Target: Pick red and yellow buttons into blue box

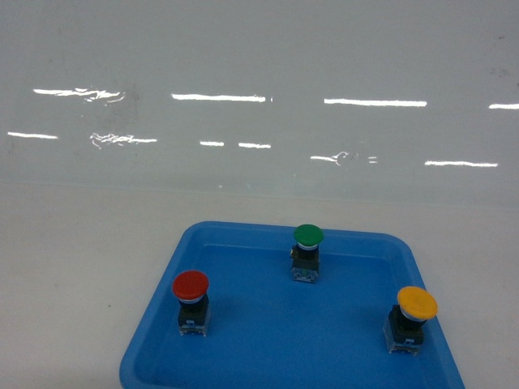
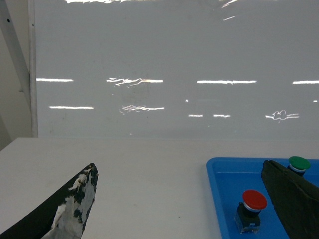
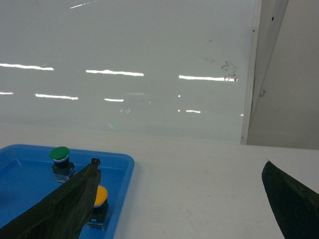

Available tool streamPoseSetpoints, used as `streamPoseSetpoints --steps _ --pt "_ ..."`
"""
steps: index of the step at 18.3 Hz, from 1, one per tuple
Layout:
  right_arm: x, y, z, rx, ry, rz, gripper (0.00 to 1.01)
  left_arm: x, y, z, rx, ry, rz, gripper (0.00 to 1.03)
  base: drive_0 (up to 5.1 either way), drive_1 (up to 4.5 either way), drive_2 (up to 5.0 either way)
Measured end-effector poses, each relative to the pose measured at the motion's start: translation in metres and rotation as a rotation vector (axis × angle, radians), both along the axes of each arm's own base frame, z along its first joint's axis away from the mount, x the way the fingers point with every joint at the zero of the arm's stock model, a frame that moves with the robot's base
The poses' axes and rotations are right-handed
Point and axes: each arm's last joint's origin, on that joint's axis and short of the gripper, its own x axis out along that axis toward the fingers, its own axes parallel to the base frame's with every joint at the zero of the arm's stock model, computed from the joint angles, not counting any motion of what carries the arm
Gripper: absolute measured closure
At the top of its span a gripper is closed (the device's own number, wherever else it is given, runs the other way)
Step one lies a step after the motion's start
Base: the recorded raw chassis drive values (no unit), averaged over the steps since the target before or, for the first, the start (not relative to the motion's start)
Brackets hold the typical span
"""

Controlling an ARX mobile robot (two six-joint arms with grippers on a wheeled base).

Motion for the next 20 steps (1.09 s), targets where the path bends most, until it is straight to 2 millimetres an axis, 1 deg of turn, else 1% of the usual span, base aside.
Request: streamPoseSetpoints --steps 3,5,6,8,9,11,12,13,15,16,17,19,20 --pt "0.0 0.0 0.0 0.0 0.0 0.0 0.03 0.0 0.0 0.0 0.0 0.0 0.0 0.05 0.0 0.0 0.0" --pt "0.002 0.004 0.002 0.003 -0.009 0.059 0.03 0.001 0.001 0.001 -0.004 -0.009 -0.013 0.05 0.0 0.0 0.0" --pt "0.006 0.009 0.001 -0.005 0.005 0.085 0.03 0.004 0.001 0.003 -0.01 -0.022 -0.026 0.05 0.0 0.0 0.0" --pt "0.018 0.019 -0.001 -0.021 0.048 0.12 0.03 0.016 -0.008 0.0 -0.014 0.04 -0.113 0.05 0.0 0.0 0.0" --pt "0.028 0.024 -0.004 -0.032 0.096 0.144 0.03 0.025 -0.014 0.001 -0.003 0.073 -0.164 0.05 0.0 0.0 0.0" --pt "0.054 0.033 0.003 -0.057 0.165 0.173 0.03 0.053 -0.021 0.019 0.008 0.077 -0.192 0.05 0.0 0.0 0.0" --pt "0.069 0.037 0.005 -0.06 0.186 0.189 0.03 0.068 -0.025 0.025 0.009 0.09 -0.205 0.05 0.0 0.0 0.0" --pt "0.086 0.041 0.003 -0.067 0.245 0.216 0.03 0.088 -0.028 0.024 0.012 0.139 -0.207 0.05 0.0 0.0 0.0" --pt "0.105 0.046 -0.002 -0.084 0.326 0.248 0.03 0.109 -0.033 0.014 0.02 0.247 -0.209 0.05 0.0 0.0 0.0" --pt "0.117 0.049 -0.004 -0.09 0.369 0.26 0.03 0.122 -0.037 0.01 0.028 0.306 -0.216 0.05 0.0 0.0 0.0" --pt "0.132 0.053 -0.005 -0.094 0.385 0.268 0.03 0.141 -0.043 0.013 0.04 0.314 -0.218 0.05 0.0 0.0 0.0" --pt "0.148 0.057 -0.005 -0.092 0.404 0.279 0.03 0.163 -0.048 0.019 0.041 0.317 -0.226 0.05 0.0 0.0 0.0" --pt "0.157 0.061 -0.007 -0.096 0.42 0.288 0.03 0.17 -0.049 0.02 0.04 0.317 -0.229 0.05 0.0 0.0 0.0"
